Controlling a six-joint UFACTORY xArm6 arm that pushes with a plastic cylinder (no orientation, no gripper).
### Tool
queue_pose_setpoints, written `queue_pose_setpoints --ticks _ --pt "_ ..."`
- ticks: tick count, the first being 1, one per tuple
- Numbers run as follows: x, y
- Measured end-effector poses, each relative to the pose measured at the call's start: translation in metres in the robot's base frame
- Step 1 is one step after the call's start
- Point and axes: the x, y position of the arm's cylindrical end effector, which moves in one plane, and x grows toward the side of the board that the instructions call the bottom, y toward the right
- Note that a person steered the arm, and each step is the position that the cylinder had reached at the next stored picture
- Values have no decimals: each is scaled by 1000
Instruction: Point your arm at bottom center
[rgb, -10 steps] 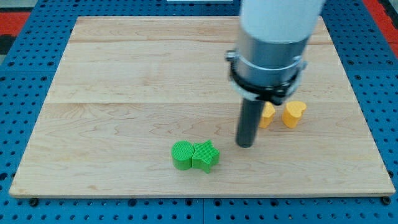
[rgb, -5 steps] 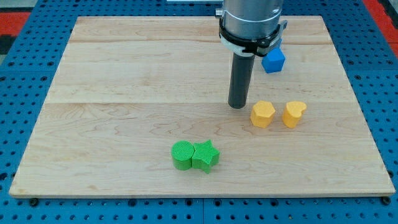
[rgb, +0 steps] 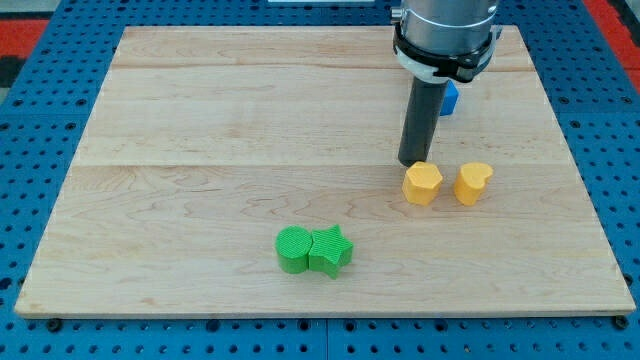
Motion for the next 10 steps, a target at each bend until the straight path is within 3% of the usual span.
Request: queue_pose_setpoints --ticks 3,4,5,7,8,9,10 --pt "1 0" --pt "1 -43" --pt "27 -94" --pt "106 -45" --pt "145 -50" --pt "170 -98" --pt "165 -112"
